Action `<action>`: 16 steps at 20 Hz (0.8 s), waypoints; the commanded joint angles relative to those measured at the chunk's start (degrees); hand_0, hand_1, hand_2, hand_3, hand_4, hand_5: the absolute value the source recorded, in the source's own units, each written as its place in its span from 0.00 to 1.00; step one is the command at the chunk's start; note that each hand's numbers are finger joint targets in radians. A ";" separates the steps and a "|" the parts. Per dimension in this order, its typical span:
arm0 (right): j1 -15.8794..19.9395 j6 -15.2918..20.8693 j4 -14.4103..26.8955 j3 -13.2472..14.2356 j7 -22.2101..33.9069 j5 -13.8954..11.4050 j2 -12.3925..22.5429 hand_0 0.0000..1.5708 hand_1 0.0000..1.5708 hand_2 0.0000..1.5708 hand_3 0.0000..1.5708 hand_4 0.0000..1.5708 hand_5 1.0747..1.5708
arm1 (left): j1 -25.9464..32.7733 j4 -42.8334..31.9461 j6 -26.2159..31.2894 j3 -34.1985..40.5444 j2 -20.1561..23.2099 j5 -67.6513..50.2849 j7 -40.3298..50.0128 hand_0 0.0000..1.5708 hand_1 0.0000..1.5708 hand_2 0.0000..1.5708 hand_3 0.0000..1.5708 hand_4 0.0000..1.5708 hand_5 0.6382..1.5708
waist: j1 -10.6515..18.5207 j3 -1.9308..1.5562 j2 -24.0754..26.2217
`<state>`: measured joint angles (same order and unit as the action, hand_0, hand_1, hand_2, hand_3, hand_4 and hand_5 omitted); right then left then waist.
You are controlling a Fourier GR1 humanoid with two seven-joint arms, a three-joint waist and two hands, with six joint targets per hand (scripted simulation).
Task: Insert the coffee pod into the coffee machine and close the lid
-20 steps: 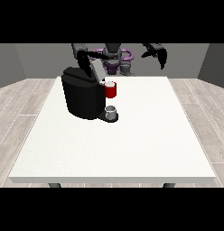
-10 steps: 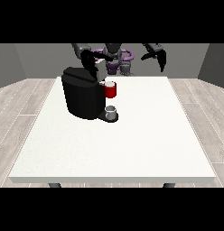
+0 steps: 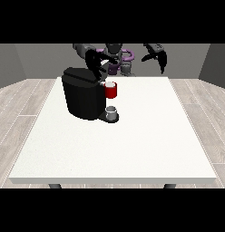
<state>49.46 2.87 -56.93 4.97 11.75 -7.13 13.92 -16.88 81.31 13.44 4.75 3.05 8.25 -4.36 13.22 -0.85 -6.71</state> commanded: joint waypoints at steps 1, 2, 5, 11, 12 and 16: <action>5.48 -1.26 -1.95 -3.41 -2.55 -0.84 -3.31 0.00 0.00 0.00 0.00 0.13 1.00 | -1.73 0.06 1.91 -0.05 1.36 -0.65 0.24 0.00 0.00 0.00 0.00 0.21 1.00 | 5.33 0.87 -0.41; 5.73 -1.47 -2.72 -4.34 -1.59 -1.62 -3.49 0.00 0.00 0.00 0.00 0.14 1.00 | -0.52 -0.74 0.09 -1.22 -0.71 0.55 0.23 0.00 0.00 0.00 0.00 0.21 1.00 | 4.56 0.88 0.94; 8.63 -0.88 -2.71 -2.59 -0.50 -1.97 -1.24 0.00 0.00 0.00 0.00 0.17 1.00 | -3.80 0.30 0.18 -1.79 -1.19 0.29 0.03 0.00 0.00 0.00 0.00 0.23 1.00 | 6.65 0.84 -2.04; 8.35 0.51 -6.42 -2.76 3.30 -3.47 -1.28 0.00 0.00 0.00 0.00 0.09 1.00 | -4.14 -0.54 2.27 -1.95 0.31 0.04 -2.07 0.00 0.00 0.00 0.00 0.28 1.00 | 11.66 0.85 -4.45; 8.83 -0.95 -7.69 -3.32 4.15 -3.31 -1.16 0.00 0.00 0.00 0.00 0.06 1.00 | -5.08 -1.75 1.78 -1.44 -0.38 -0.46 -2.50 0.00 0.00 0.00 0.00 0.25 1.00 | 10.48 0.88 -4.90; 10.68 -2.00 -6.72 0.28 3.83 -3.40 3.93 0.00 0.00 0.00 0.00 0.00 1.00 | -5.38 -0.04 3.35 -3.90 -0.85 -0.03 -2.90 0.00 0.00 0.00 0.00 0.27 1.00 | 14.37 0.77 -6.78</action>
<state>54.34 2.52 -60.20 6.99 21.49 -13.58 22.52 -21.82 81.02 15.91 1.85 2.33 8.13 -6.42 22.13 -2.21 -12.70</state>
